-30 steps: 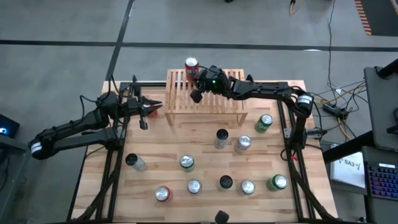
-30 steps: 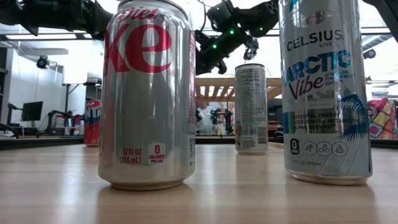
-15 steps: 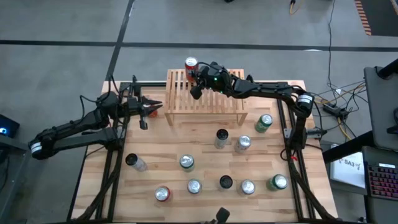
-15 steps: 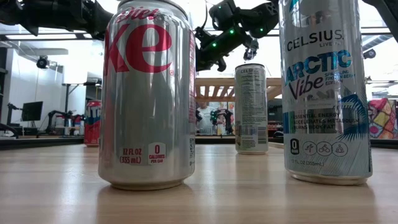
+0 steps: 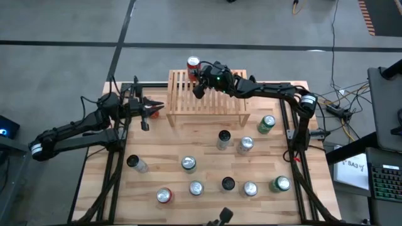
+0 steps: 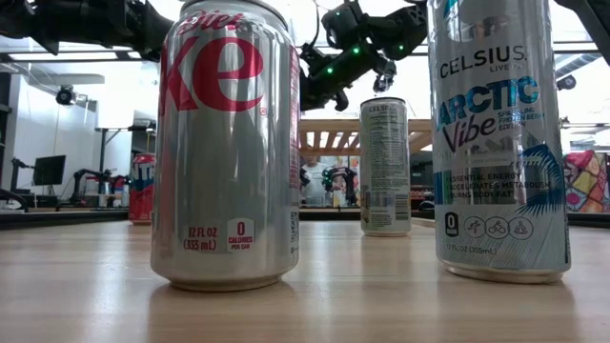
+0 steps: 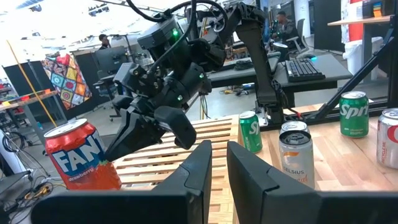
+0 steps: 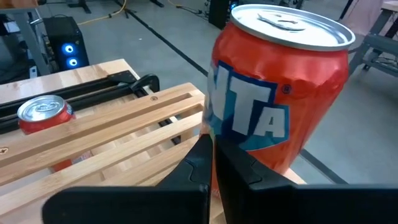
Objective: Place canned beverage on shelf
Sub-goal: Put the middle red soda can on the shelf, then put the white blue soda can on the shelf
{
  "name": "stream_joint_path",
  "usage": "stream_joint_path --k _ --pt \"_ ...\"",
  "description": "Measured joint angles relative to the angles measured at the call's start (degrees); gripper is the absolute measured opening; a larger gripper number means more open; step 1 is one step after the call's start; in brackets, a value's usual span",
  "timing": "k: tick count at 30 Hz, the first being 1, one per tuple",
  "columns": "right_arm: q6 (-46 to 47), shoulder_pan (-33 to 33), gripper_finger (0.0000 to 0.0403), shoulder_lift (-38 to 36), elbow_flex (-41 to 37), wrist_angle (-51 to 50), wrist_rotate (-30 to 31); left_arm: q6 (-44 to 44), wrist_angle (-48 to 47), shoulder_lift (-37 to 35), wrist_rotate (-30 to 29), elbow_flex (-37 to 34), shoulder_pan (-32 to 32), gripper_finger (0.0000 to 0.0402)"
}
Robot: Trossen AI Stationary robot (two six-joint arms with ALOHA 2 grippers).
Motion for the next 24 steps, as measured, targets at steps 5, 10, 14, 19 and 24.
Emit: stream_joint_path --k 5,10,14,19,24 --pt "0.2 0.1 0.0009 0.0 0.0 0.0 0.0 0.0 0.0 0.0 0.0 0.1 0.0 0.0035" --pt "0.3 0.7 0.0009 0.0 0.0 0.0 0.0 0.0 0.0 0.0 0.0 0.1 0.0 0.0035" --pt "0.3 2.7 0.0009 -0.8 0.0 -0.5 -1.5 -0.4 0.0 0.0 0.0 0.1 0.0 0.0035" --pt "0.3 6.5 0.0009 -5.2 0.0 -5.4 -5.9 -3.4 0.1 0.0 0.5 0.1 0.0 0.0035" --pt "-0.7 11.6 0.0009 -10.3 0.0 -14.3 -6.0 -9.5 1.1 0.3 6.2 0.1 -0.3 0.0035"
